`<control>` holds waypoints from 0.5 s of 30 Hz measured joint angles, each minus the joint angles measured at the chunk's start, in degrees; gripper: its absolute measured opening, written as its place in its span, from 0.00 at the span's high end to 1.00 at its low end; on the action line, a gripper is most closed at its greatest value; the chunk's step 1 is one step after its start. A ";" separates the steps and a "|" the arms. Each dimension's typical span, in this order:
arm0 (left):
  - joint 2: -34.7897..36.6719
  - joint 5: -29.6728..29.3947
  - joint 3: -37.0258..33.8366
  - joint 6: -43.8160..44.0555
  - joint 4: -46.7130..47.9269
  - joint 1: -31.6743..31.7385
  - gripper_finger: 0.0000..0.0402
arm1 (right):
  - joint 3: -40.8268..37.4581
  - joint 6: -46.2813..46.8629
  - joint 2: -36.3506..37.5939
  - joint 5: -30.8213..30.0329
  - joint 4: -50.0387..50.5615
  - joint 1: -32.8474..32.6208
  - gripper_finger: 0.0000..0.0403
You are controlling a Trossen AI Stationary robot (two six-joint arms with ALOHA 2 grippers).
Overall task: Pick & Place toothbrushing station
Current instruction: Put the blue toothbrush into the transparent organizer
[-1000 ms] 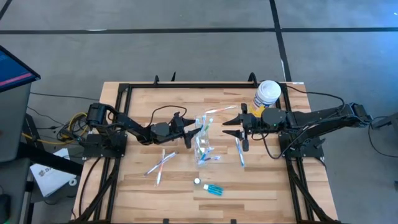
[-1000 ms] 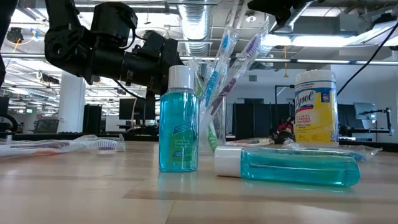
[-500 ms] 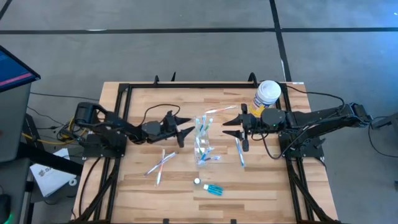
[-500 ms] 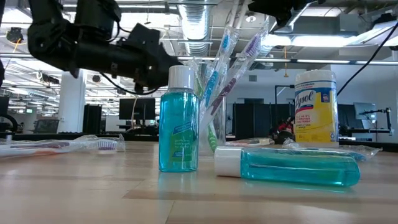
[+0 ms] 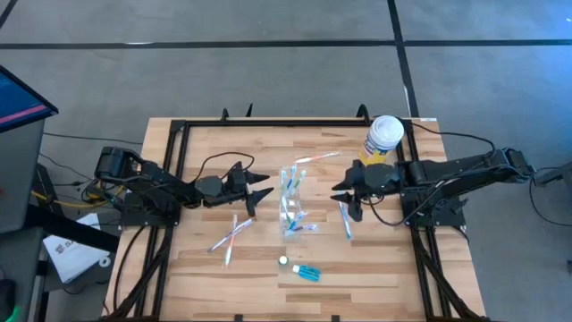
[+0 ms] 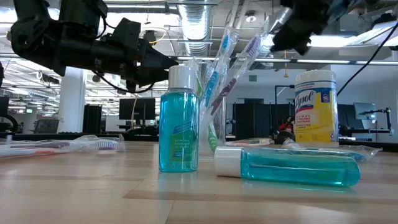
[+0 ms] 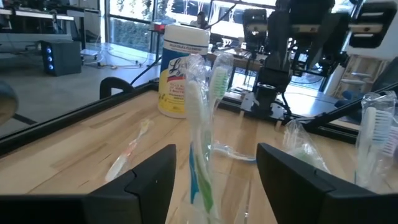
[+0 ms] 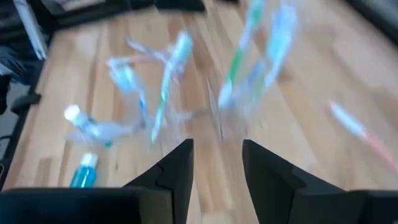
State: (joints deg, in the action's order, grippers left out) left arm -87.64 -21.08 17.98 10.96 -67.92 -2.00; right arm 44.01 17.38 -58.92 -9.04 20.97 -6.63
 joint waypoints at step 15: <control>-0.02 -0.04 0.00 0.02 -0.05 0.02 0.47 | -0.26 9.67 -7.06 -0.12 12.03 0.09 0.68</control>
State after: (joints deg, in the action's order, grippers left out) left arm -87.66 -21.12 17.98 10.98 -67.96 -1.98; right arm 43.75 27.05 -65.97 -9.16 33.00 -6.55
